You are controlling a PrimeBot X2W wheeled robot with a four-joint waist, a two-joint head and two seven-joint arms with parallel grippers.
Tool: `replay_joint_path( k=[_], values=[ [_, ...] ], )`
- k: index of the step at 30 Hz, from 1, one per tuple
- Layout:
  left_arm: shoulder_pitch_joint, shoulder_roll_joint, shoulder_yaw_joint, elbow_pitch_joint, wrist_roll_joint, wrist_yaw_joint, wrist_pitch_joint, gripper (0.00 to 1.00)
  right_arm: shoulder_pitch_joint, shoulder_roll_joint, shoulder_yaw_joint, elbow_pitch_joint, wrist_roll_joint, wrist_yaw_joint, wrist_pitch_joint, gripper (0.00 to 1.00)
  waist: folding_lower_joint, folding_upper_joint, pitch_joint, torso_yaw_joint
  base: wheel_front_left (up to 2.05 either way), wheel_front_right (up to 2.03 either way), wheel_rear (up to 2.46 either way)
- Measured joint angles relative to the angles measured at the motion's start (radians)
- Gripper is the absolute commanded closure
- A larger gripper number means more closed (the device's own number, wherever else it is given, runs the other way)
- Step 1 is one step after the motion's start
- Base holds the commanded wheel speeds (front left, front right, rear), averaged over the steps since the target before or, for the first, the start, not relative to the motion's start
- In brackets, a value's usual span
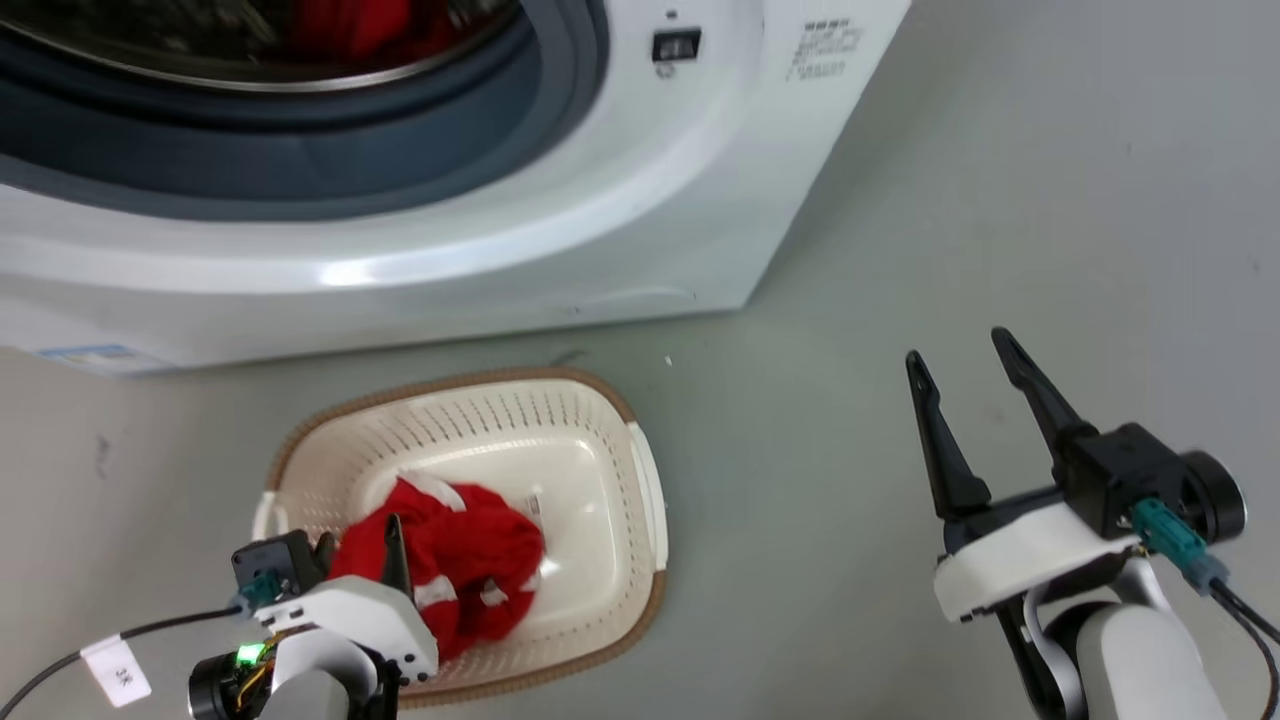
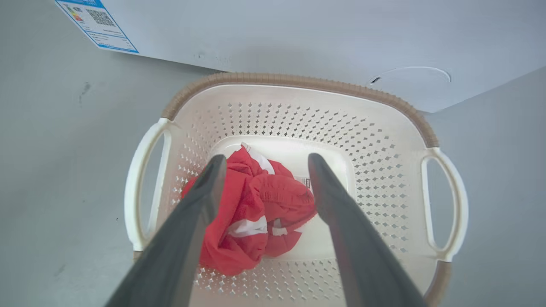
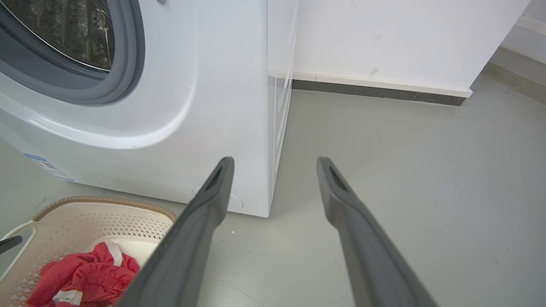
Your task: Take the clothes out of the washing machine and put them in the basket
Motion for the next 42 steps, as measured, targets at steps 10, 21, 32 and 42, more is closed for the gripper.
replay_joint_path(
  k=[10,21,32,42],
  values=[
    [0.142,-0.01,-0.012,-0.179,0.022,-0.008,0.0,0.0,0.097,0.0,-0.031,-0.033,-0.016,0.0,0.036,0.0,-0.0003,0.0,-0.207,0.052,0.0,0.0,0.0],
    [0.169,-0.011,-0.086,-0.376,0.037,0.01,0.0,0.0,0.14,0.0,-0.044,-0.084,-0.022,0.0,0.074,0.0,-0.0002,0.0,-0.328,0.097,0.0,0.0,0.0],
    [-0.011,-0.007,-0.108,-0.387,0.067,-0.019,0.0,0.0,0.157,0.0,-0.025,-0.128,-0.019,0.0,0.096,0.0,-0.0002,0.0,-0.353,0.078,0.0,0.0,0.0],
    [-0.288,0.077,-0.103,-0.198,0.059,-0.035,0.015,0.0,0.135,0.0,0.005,-0.166,-0.01,0.0,0.094,0.0,0.0001,0.0,-0.274,0.022,0.0,0.0,0.0]
  ],
)
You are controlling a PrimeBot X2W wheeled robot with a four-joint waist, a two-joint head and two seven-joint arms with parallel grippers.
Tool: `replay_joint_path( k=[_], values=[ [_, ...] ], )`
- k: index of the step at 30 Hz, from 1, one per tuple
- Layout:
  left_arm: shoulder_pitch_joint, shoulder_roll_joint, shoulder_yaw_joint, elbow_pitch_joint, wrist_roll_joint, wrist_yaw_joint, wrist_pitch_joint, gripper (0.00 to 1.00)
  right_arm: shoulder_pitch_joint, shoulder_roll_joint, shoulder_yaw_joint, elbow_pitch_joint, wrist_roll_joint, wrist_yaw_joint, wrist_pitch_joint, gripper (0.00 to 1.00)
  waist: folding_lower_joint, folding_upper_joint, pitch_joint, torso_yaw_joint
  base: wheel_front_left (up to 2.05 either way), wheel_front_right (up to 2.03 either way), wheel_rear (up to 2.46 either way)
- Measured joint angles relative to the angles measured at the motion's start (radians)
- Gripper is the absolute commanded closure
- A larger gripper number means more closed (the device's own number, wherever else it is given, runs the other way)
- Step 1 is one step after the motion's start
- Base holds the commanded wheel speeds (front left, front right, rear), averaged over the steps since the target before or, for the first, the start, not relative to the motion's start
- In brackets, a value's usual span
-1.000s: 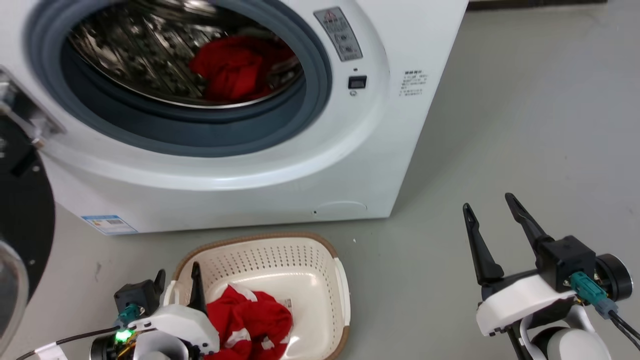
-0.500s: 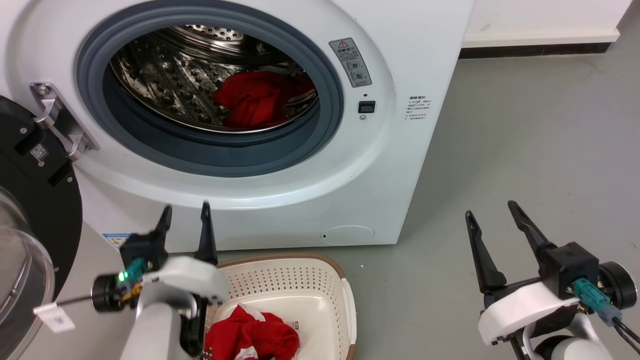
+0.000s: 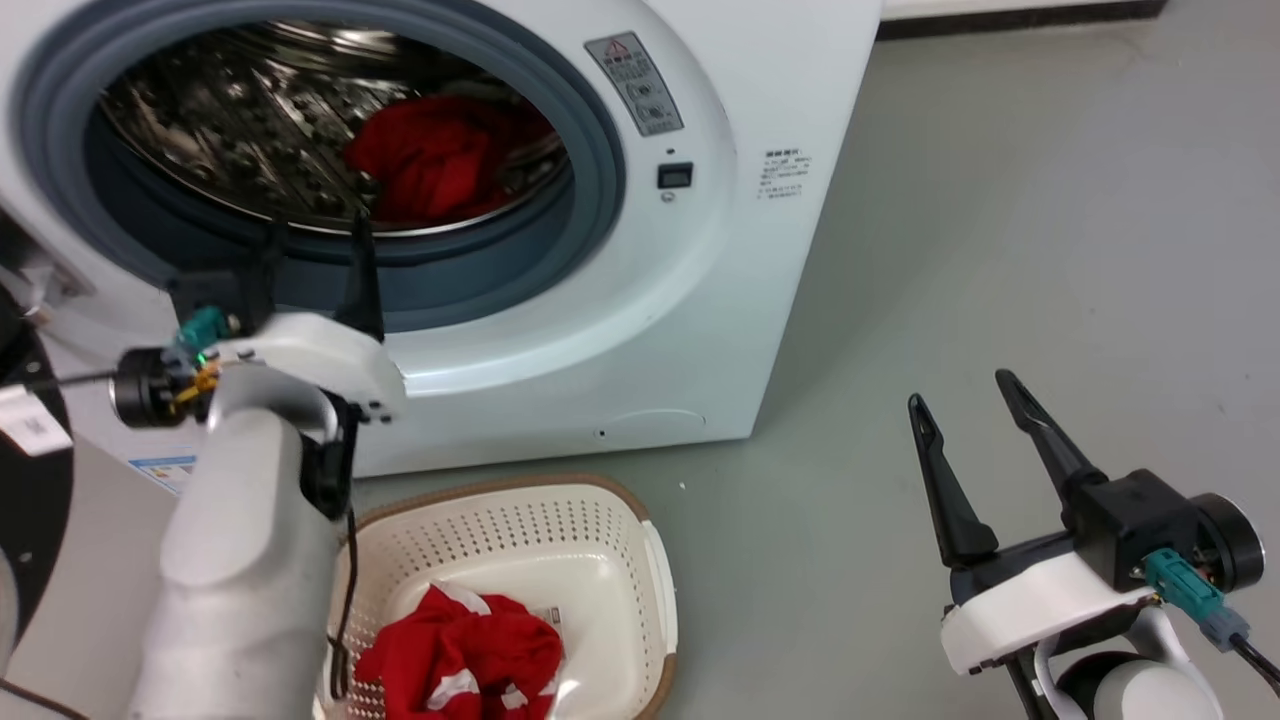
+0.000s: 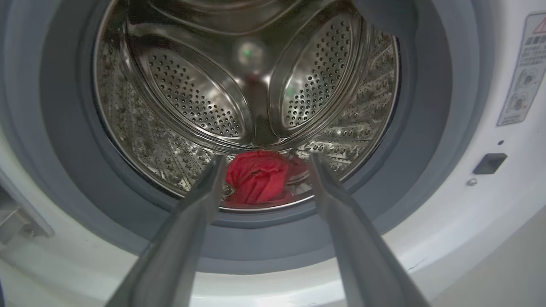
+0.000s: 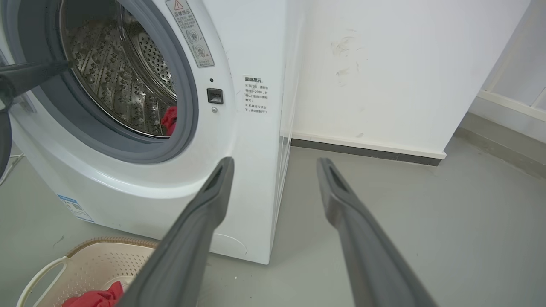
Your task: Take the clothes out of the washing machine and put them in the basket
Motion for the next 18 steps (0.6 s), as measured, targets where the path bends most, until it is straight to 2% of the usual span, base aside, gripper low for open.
replay_joint_path(
  k=[18],
  values=[
    [-0.455,0.157,-0.02,0.245,0.019,0.001,0.115,0.0,-0.129,0.0,0.073,-0.02,0.027,0.0,-0.052,0.0,0.0001,0.0,0.314,-0.096,0.0,0.0,0.0]
  ],
)
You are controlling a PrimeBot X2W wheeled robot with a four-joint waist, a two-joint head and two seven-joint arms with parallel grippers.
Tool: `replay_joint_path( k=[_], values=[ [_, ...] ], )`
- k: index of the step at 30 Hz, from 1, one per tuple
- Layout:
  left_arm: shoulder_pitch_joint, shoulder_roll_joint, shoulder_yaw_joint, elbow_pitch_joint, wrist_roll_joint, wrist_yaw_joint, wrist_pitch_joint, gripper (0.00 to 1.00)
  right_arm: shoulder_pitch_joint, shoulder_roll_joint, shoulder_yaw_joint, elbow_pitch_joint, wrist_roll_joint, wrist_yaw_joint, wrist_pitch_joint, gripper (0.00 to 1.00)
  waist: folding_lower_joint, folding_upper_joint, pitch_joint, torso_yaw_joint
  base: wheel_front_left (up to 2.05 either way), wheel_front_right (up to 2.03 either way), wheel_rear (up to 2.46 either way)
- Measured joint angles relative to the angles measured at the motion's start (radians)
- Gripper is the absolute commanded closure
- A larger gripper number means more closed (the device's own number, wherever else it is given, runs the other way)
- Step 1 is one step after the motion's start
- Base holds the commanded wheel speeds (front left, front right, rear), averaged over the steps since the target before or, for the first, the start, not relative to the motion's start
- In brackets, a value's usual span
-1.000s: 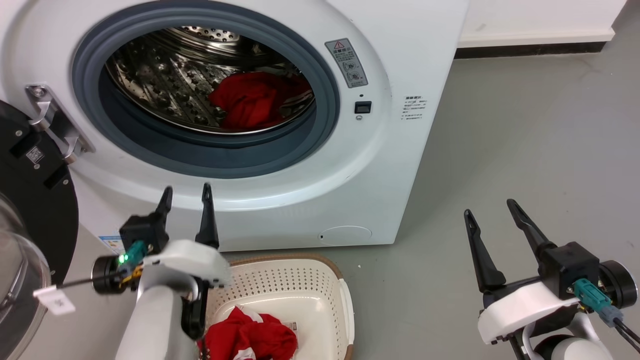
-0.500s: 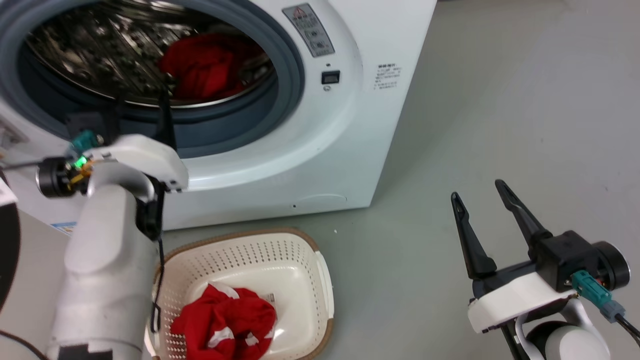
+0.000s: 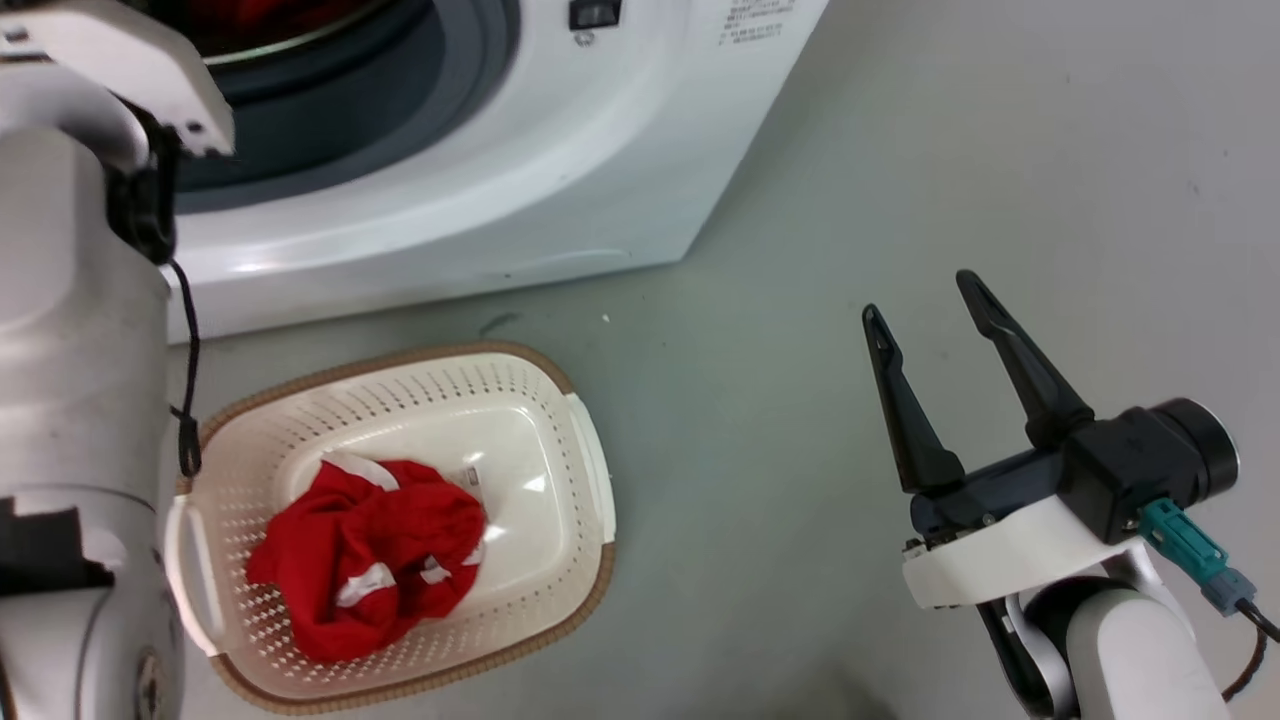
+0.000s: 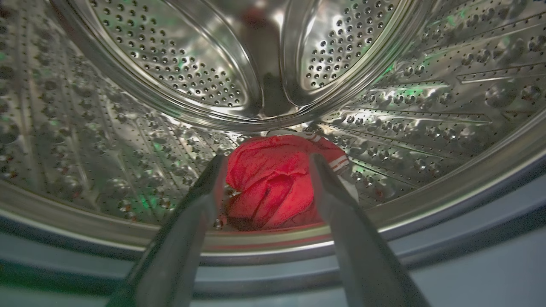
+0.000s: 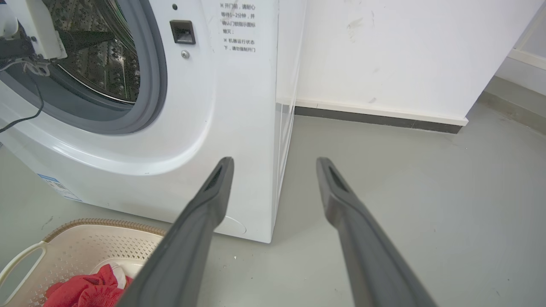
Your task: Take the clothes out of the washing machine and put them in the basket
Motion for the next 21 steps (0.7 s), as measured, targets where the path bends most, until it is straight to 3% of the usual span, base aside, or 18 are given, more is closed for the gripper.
replay_joint_path(
  k=[9,21],
  values=[
    [-0.179,0.076,-0.021,0.065,0.019,0.001,0.082,0.0,-0.035,0.0,0.04,0.025,0.037,0.0,-0.041,0.0,0.0,0.0,0.141,-0.065,0.0,0.0,0.0],
    [-0.377,0.191,-0.06,0.08,0.048,0.0,0.306,0.0,-0.043,-0.001,0.09,0.066,0.09,0.0,-0.086,0.0,0.0,0.0,0.264,-0.174,0.0,0.0,0.0]
  ],
)
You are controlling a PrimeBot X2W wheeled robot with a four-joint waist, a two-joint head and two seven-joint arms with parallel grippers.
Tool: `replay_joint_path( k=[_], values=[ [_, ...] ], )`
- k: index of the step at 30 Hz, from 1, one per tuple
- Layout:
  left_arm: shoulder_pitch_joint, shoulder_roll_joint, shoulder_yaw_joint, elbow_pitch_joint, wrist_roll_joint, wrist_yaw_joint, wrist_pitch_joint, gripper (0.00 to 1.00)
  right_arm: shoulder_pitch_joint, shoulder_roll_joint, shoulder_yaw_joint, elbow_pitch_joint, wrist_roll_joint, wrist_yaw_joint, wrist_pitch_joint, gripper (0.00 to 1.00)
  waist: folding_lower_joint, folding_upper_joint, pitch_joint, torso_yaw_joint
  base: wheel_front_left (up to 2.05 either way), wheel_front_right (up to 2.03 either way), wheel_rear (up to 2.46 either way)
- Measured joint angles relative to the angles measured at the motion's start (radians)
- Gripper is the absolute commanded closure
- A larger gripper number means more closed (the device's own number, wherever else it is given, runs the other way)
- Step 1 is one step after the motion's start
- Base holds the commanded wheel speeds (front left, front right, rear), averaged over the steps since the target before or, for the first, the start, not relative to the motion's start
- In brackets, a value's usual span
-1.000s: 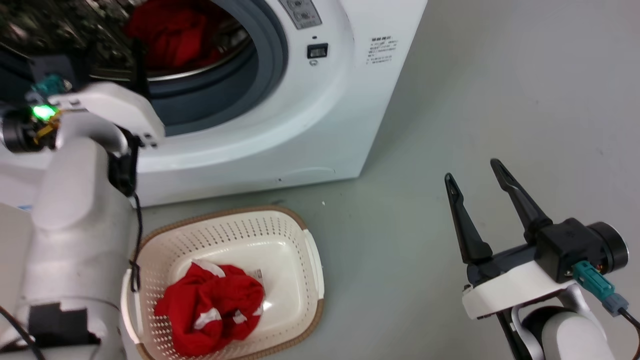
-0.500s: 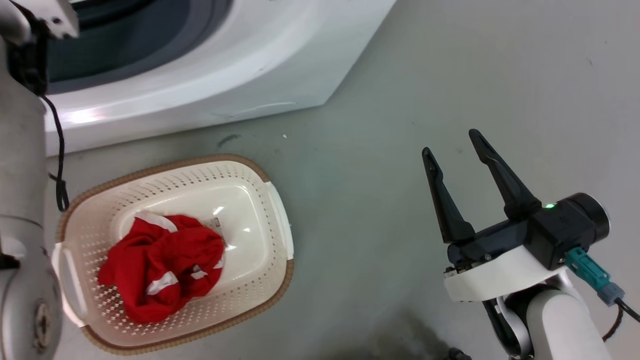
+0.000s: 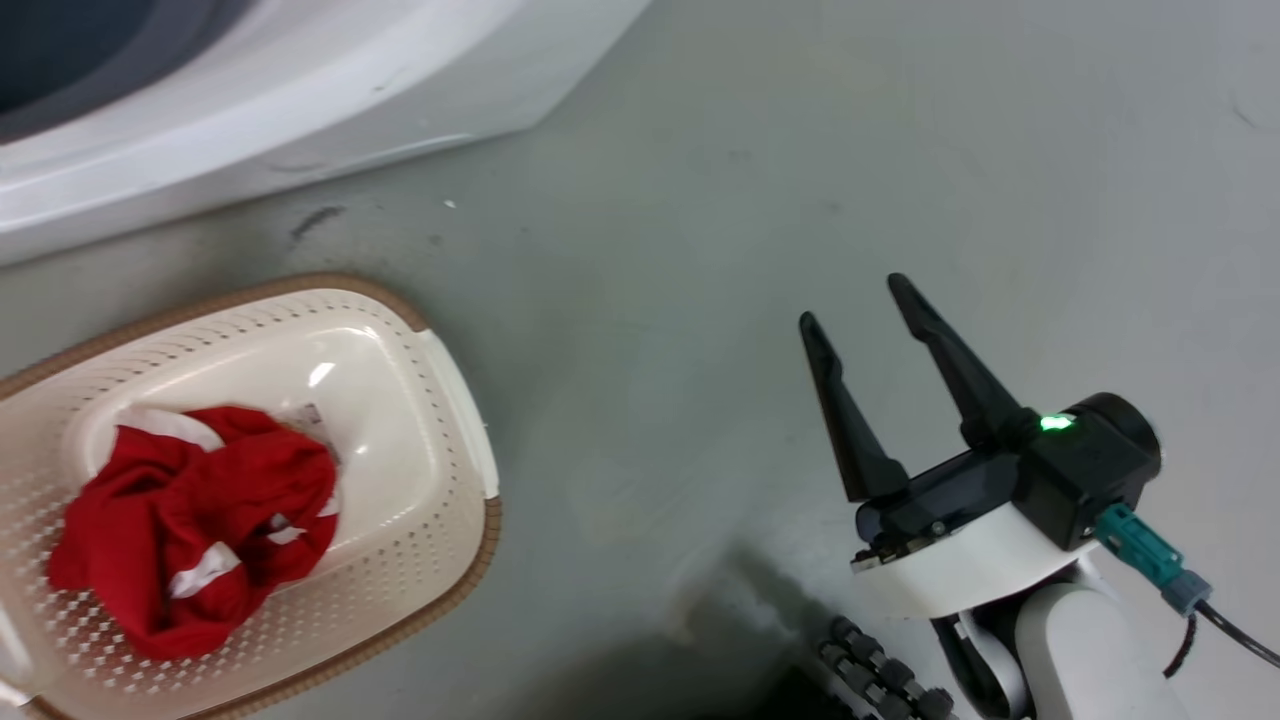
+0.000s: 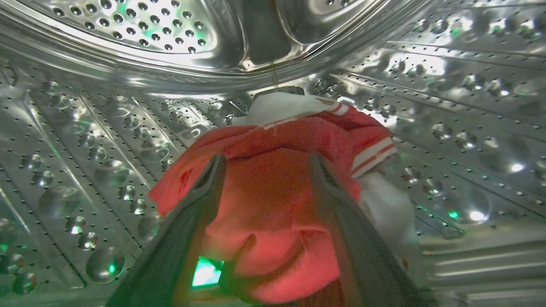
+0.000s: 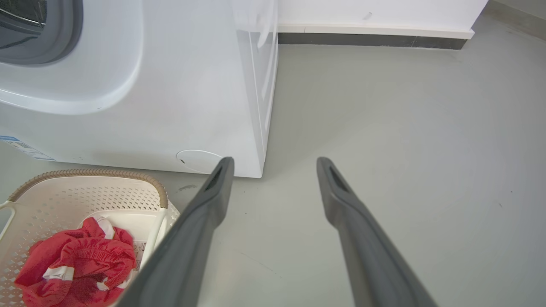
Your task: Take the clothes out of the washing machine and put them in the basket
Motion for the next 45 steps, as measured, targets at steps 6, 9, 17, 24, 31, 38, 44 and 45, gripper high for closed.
replay_joint_path(
  k=[6,9,17,24,31,38,44,45],
  values=[
    [-0.068,0.051,-0.011,-0.034,0.007,0.001,0.137,0.0,0.0,0.0,0.034,0.021,0.026,0.0,-0.021,0.0,0.0,0.0,0.054,-0.05,0.0,0.0,0.0],
    [-0.083,0.072,-0.012,-0.04,0.006,0.001,0.212,0.0,0.001,0.0,0.048,0.032,0.039,0.0,-0.033,0.0,0.0,0.0,0.076,-0.072,0.0,0.0,0.0],
    [-0.05,0.106,-0.008,-0.111,-0.006,0.038,0.314,1.0,-0.004,0.0,0.08,0.064,0.067,0.0,-0.051,0.0,-0.0001,0.0,0.097,-0.111,0.0,0.0,0.0],
    [0.039,0.109,0.005,-0.207,-0.021,0.075,0.233,1.0,-0.01,0.0,0.067,0.071,0.066,0.0,-0.056,0.0,-0.0001,0.0,0.079,-0.108,0.0,0.0,0.0],
    [0.133,0.114,0.024,-0.259,-0.046,0.088,0.056,1.0,-0.013,0.001,0.038,0.073,0.057,0.0,-0.057,0.0,-0.0001,0.0,0.027,-0.089,0.0,0.0,0.0],
    [0.239,0.078,0.023,-0.264,-0.063,0.09,-0.158,1.0,-0.012,0.001,0.004,0.074,0.039,0.0,-0.04,0.0,-0.0001,0.0,-0.056,-0.066,0.0,0.0,0.0],
    [0.364,0.044,0.039,-0.216,-0.093,0.096,-0.331,1.0,0.003,0.001,-0.022,0.072,0.021,0.0,-0.017,0.0,-0.0002,0.0,-0.154,-0.05,0.0,0.0,0.0],
    [0.387,0.035,0.041,-0.207,-0.1,0.095,-0.353,1.0,0.012,0.001,-0.029,0.071,0.021,0.0,-0.013,0.0,-0.0002,0.0,-0.172,-0.047,0.0,0.0,0.0]
  ],
)
